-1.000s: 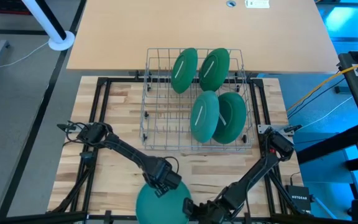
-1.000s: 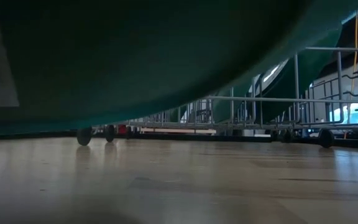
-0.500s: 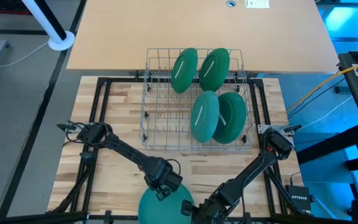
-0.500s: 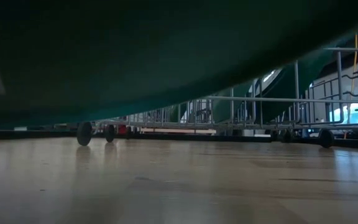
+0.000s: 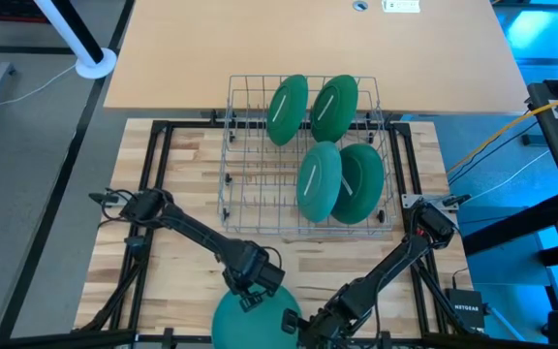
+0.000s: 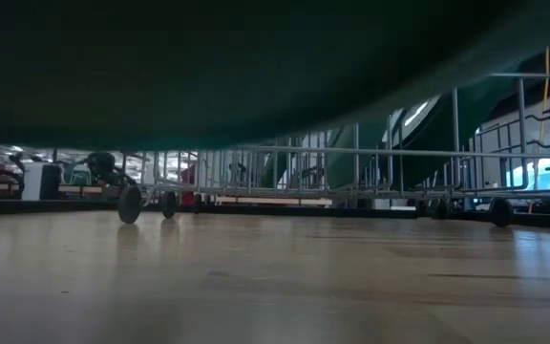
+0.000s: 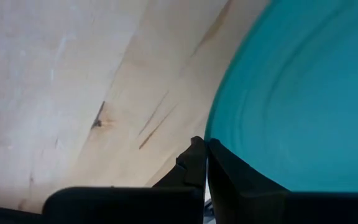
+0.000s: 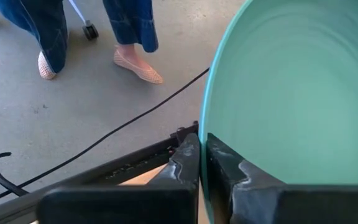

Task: Sort dishes
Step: Put the blue plate into the dish rack

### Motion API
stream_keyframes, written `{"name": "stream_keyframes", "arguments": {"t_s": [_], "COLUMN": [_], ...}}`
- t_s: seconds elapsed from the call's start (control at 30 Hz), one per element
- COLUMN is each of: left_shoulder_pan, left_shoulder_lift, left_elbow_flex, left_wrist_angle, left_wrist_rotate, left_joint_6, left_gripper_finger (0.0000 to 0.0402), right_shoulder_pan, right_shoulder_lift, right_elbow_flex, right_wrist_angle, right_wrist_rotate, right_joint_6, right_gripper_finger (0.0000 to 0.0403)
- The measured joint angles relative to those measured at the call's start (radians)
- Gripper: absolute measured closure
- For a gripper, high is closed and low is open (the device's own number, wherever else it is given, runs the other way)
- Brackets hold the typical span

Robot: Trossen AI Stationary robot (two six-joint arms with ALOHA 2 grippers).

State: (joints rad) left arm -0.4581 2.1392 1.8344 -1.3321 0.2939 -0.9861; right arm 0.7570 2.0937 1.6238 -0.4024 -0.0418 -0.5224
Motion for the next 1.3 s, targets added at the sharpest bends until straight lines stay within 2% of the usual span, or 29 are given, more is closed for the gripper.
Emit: {"name": "stream_keyframes", "arguments": {"t_s": [0.23,0.4,0.6,0.73,0.83,0.9,0.97,1.03,1.1,1.2,1.3], "left_shoulder_pan": [0.001,-0.001,-0.003,0.005,0.014,0.013,0.002,-0.015,-0.031,-0.070,-0.128], "left_shoulder_lift": [-0.066,-0.071,-0.073,-0.073,-0.075,-0.092,-0.134,-0.190,-0.253,-0.367,-0.476], "left_elbow_flex": [0.030,0.030,0.030,0.030,0.030,0.030,0.024,0.026,0.031,0.031,0.032], "left_wrist_angle": [-0.022,-0.018,-0.029,-0.076,-0.159,-0.235,-0.240,-0.221,-0.229,-0.235,-0.237], "left_wrist_rotate": [-0.011,0.046,0.065,0.134,0.202,0.219,0.217,0.193,0.123,-0.043,-0.252], "left_joint_6": [0.002,0.015,0.020,0.030,-0.003,0.019,0.057,0.076,0.044,-0.079,-0.209], "left_gripper_finger": [0.0402,0.0397,0.0338,0.0298,0.0288,0.0289,0.0294,0.0300,0.0304,0.0307,0.0305], "right_shoulder_pan": [0.002,0.002,0.003,0.003,0.002,0.002,0.002,0.002,0.003,0.003,0.003], "right_shoulder_lift": [0.000,0.000,0.000,-0.001,-0.003,-0.008,-0.012,-0.012,-0.013,-0.015,-0.015], "right_elbow_flex": [0.001,0.001,0.000,0.000,0.000,0.003,0.026,0.070,0.127,0.225,0.352], "right_wrist_angle": [0.002,0.004,-0.005,0.000,0.008,0.012,-0.007,-0.023,-0.059,-0.125,-0.216], "right_wrist_rotate": [0.004,-0.003,-0.009,-0.006,-0.003,0.001,0.012,0.025,0.032,0.038,0.058], "right_joint_6": [0.000,-0.001,0.019,0.025,0.042,0.058,0.072,0.072,0.069,0.045,0.040], "right_gripper_finger": [0.0392,0.0392,0.0393,0.0393,0.0393,0.0393,0.0393,0.0393,0.0393,0.0393,0.0393]}}
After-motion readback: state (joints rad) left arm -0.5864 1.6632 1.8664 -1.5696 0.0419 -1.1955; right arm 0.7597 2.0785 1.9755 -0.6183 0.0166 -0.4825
